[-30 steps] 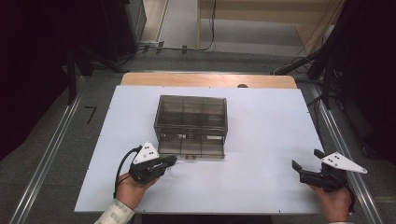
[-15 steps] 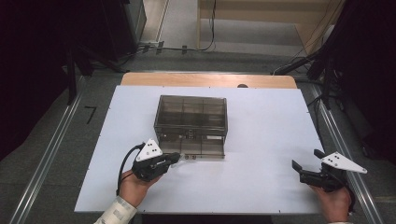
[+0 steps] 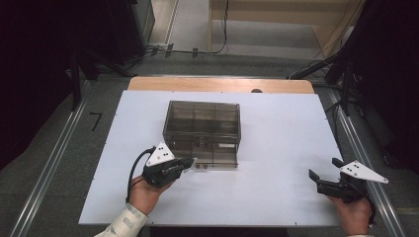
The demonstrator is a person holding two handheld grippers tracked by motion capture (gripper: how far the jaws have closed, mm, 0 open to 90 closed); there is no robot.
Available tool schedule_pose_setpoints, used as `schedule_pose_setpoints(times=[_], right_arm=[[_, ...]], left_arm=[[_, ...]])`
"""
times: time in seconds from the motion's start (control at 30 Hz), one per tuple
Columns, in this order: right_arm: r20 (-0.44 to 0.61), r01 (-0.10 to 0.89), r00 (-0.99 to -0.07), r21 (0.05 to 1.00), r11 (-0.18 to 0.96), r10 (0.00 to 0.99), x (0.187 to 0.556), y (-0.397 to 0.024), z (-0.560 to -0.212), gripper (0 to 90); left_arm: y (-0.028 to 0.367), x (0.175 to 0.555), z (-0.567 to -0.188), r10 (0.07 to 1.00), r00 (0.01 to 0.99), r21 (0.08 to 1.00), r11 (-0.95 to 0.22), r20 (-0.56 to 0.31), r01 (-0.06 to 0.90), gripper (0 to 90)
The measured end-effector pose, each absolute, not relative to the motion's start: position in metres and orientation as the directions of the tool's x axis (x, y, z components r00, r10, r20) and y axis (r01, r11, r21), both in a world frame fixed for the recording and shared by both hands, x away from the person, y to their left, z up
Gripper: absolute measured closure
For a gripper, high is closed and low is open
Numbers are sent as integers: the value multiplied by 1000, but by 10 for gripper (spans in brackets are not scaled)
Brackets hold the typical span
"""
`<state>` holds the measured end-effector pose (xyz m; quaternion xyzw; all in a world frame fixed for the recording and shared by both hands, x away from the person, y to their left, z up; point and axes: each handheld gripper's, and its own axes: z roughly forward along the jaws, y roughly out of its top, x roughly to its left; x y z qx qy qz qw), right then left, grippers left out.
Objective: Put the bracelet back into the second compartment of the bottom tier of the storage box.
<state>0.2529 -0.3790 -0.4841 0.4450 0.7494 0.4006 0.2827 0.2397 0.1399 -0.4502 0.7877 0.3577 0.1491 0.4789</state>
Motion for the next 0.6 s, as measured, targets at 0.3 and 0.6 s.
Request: schedule_pose_setpoints(times=[0.3, 0.6], right_arm=[[-68, 440, -444, 852, 284, 893, 253, -379, -484, 52], [-73, 440, -446, 850, 290, 892, 254, -379, -485, 52]], left_arm=[[136, 244, -448, 706, 701, 866, -281, -106, 414, 862], [135, 249, -446, 712, 694, 872, -269, -105, 409, 862]])
